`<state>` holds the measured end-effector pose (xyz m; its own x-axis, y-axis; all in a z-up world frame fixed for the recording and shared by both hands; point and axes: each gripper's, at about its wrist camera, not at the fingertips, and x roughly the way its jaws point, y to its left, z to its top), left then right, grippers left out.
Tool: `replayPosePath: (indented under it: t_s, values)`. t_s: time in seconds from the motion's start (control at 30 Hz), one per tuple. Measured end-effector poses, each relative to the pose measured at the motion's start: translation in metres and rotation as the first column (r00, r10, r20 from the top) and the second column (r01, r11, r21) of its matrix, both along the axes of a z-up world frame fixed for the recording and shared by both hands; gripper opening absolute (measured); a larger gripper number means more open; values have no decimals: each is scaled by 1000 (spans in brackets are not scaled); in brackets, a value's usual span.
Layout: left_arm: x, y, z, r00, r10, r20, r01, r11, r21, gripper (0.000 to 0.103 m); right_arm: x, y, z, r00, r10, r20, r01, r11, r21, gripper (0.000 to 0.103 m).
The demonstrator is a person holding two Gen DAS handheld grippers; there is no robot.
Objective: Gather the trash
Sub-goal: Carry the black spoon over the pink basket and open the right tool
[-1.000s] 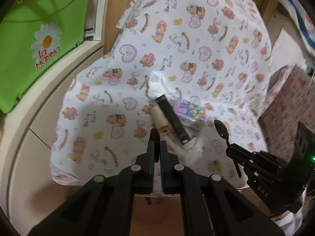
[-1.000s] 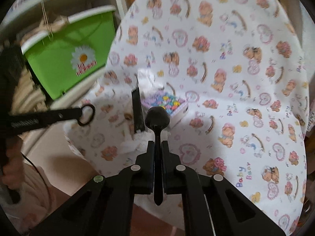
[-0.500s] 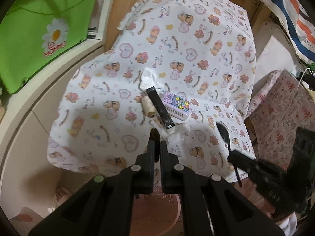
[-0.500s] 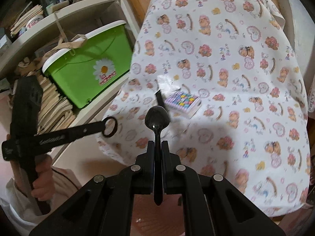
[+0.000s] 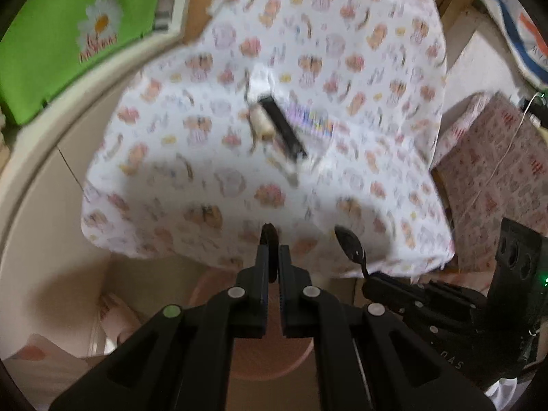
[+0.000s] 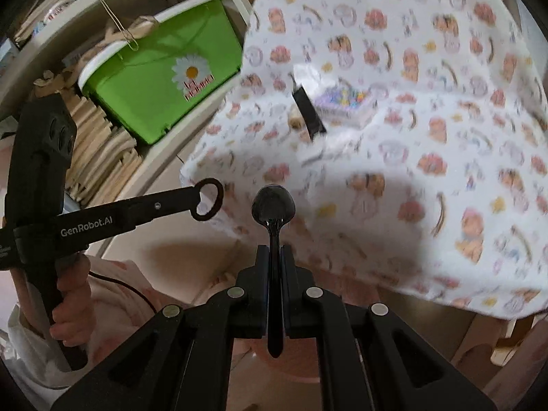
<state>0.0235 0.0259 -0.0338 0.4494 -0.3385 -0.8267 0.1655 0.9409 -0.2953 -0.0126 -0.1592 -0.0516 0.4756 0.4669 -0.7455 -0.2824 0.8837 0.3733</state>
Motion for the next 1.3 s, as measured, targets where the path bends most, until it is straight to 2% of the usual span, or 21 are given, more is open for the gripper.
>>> replayPosePath:
  t_s: [0.1, 0.13, 0.27, 0.33, 0.43, 0.53, 0.6, 0.67, 0.77, 0.83, 1.13, 1.2, 1.27, 1.3]
  values:
    - [1, -9, -21, 996, -16, -89, 17, 1000, 21, 4, -2, 0, -18, 998, 2, -56, -1, 1000, 11, 7]
    - [3, -14, -32, 989, -29, -144, 32, 999, 18, 4, -1, 1, -26, 997, 5, -74, -5, 1000, 7, 7]
    - [5, -14, -54, 970, -29, -240, 32, 999, 9, 4, 3, 4, -56, 987, 26, -158, -27, 1000, -9, 7]
    - [8, -8, -61, 962, -24, -273, 23, 1000, -8, 4, 5, 4, -68, 987, 12, -163, -19, 999, -43, 7]
    - [13, -3, -75, 949, 5, -315, -5, 1000, 1, 4, 4, 2, -91, 990, -72, -120, 56, 990, -126, 7]
    - [14, -5, -93, 937, 21, -350, -14, 1000, 25, 4, 8, 2, -118, 975, -64, -211, 47, 995, -85, 7]
    - [14, -6, -102, 929, 11, -370, -5, 1000, 17, 4, 8, 4, -125, 977, -65, -205, 45, 994, -103, 7]
    - [15, -8, -110, 924, 18, -382, -1, 999, 45, 4, 9, 6, -132, 977, -70, -201, 46, 992, -120, 7]
    - [18, -10, -125, 910, 30, -413, 4, 997, 80, 4, 13, -1, -145, 961, -99, -258, 84, 994, -70, 7]
    - [20, -9, -131, 902, 35, -430, 0, 997, 83, 4, 17, -6, -153, 955, -127, -269, 111, 991, -74, 7]
    - [21, -7, -137, 885, 50, -463, -16, 997, 76, 5, 22, -17, -178, 924, -162, -345, 143, 986, -79, 8]
    - [22, -9, -136, 885, 51, -463, -17, 997, 76, 10, 22, -19, -180, 919, -179, -352, 154, 983, -99, 8]
    - [21, -9, -134, 890, 61, -452, -24, 996, 87, 34, 21, -21, -180, 916, -187, -355, 159, 981, -108, 12]
    - [21, -8, -131, 896, 70, -438, -31, 995, 96, 38, 20, -23, -178, 916, -196, -349, 168, 980, -111, 14]
